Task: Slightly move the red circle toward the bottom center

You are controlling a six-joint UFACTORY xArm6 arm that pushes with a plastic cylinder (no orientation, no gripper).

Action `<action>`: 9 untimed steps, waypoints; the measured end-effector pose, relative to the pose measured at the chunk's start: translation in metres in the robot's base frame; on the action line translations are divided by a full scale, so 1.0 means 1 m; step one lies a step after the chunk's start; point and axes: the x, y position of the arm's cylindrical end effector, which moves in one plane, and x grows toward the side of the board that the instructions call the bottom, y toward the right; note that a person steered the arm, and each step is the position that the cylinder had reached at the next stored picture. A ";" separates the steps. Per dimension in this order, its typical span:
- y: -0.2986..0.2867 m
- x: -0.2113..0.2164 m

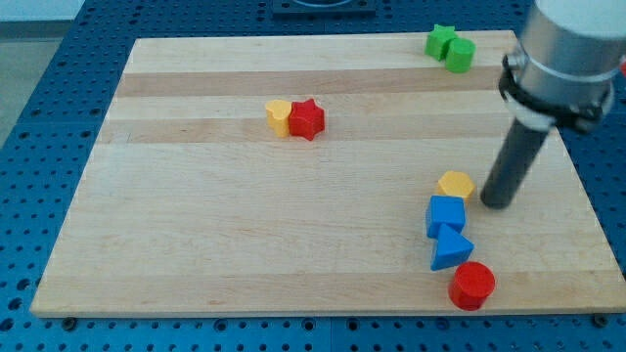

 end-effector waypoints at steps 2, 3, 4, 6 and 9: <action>-0.013 0.087; -0.014 0.089; -0.016 0.092; -0.030 0.091; -0.094 0.092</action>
